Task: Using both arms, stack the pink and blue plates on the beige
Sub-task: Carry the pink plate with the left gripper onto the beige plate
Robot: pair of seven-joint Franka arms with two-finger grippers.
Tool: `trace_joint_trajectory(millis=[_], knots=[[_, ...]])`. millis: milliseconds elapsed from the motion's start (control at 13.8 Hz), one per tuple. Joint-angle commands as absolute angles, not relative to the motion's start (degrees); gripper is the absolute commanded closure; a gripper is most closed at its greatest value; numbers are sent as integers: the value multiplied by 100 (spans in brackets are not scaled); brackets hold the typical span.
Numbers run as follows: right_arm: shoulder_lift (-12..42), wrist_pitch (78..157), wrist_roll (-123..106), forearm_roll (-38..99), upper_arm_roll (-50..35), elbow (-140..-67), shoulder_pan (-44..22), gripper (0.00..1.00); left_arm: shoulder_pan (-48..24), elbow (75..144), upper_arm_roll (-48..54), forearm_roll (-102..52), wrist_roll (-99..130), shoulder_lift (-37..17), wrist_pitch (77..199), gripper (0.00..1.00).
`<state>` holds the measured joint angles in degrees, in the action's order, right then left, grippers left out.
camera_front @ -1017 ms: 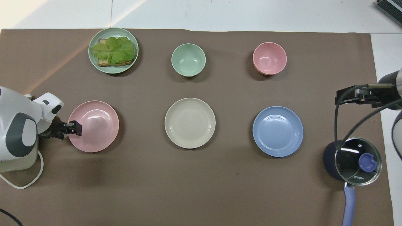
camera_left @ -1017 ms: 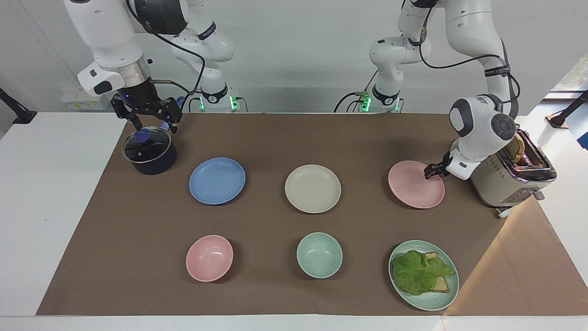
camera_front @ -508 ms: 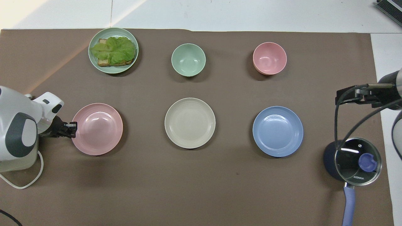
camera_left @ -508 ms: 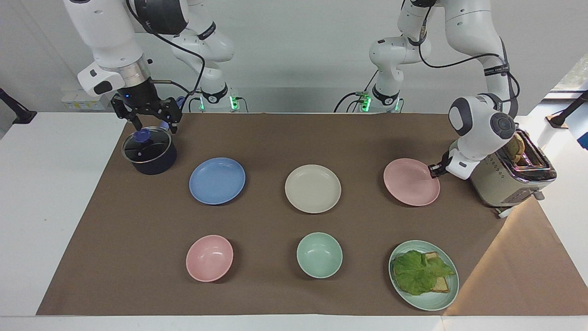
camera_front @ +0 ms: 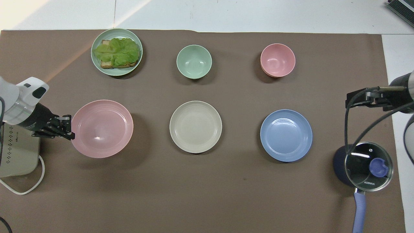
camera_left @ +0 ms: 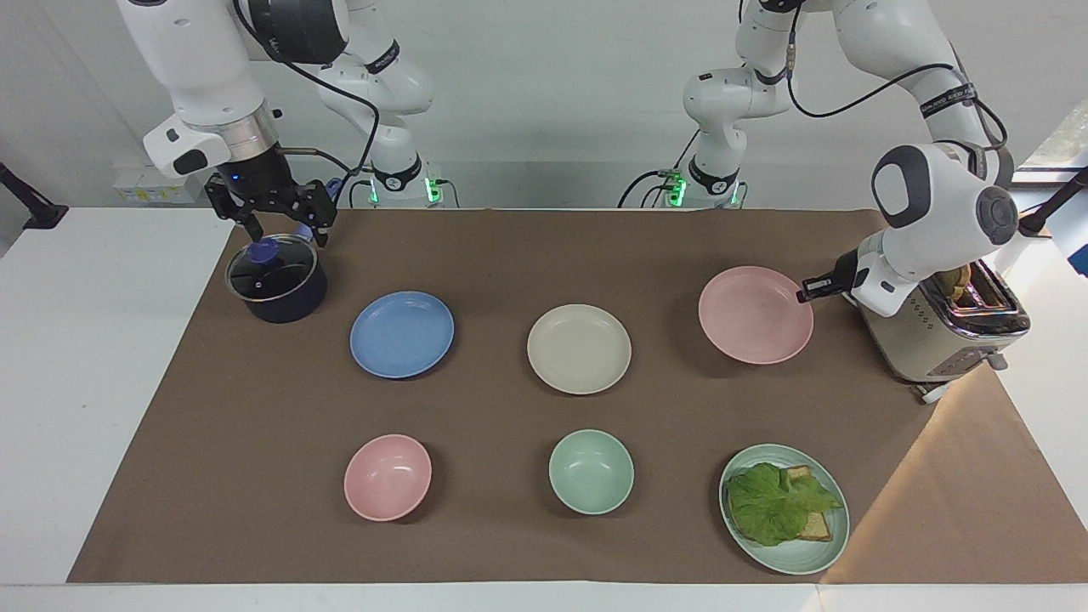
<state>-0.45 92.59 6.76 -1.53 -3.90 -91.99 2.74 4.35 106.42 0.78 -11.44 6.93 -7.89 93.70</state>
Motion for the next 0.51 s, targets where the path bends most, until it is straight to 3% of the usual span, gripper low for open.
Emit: trace_joint_trajectory(millis=[0,436], knots=[[-158,9299,703,-79,-404,-9343,351,0,151,10512,412,-1327,1561,-765,9184,100],[-158,9290,703,-79,-396,-9343,352,0,-1483,10959,527,-1801,3005,-729,10613,100]])
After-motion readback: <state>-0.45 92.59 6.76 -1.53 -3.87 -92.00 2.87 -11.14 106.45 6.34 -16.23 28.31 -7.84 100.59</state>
